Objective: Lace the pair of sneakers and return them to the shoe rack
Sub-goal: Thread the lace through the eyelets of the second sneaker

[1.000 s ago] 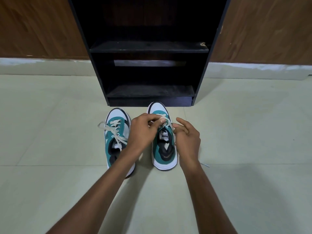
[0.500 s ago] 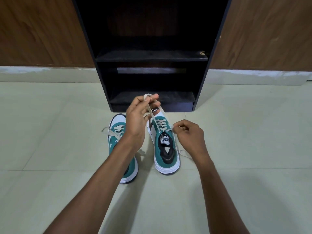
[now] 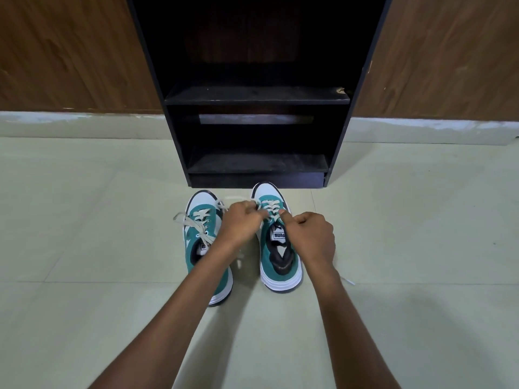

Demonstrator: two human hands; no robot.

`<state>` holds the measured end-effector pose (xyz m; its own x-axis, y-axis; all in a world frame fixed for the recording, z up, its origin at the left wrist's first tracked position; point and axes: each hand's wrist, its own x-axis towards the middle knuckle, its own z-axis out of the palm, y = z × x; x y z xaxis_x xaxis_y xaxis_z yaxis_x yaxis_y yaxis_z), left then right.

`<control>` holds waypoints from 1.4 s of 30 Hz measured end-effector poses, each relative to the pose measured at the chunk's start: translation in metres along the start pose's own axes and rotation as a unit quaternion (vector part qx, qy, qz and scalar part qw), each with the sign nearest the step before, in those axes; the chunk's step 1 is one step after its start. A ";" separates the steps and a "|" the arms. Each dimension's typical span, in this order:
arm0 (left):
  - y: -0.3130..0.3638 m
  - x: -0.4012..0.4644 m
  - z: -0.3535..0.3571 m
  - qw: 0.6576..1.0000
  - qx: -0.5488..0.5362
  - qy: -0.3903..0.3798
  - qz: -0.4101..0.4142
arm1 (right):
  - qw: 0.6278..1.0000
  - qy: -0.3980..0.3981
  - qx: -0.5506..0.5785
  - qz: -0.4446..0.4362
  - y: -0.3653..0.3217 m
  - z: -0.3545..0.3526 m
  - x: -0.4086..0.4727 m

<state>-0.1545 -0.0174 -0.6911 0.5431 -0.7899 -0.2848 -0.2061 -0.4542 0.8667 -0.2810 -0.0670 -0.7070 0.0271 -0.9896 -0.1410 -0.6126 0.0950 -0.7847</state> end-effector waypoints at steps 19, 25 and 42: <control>-0.010 0.000 0.012 0.980 0.192 0.044 -0.028 | 0.979 0.026 0.160 0.124 -0.013 0.014 0.010; -0.004 0.001 0.013 0.989 -0.132 0.052 -0.031 | 0.971 0.001 0.212 0.108 -0.011 0.012 0.010; -0.001 0.010 0.016 0.967 -0.199 -0.012 0.160 | 0.970 -0.050 0.232 0.049 -0.011 0.007 0.023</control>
<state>-0.1615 -0.0313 -0.7014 0.4840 -0.8749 0.0192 -0.0284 0.0063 0.9996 -0.2682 -0.0896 -0.7053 0.0772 -0.9600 -0.2692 -0.1945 0.2503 -0.9484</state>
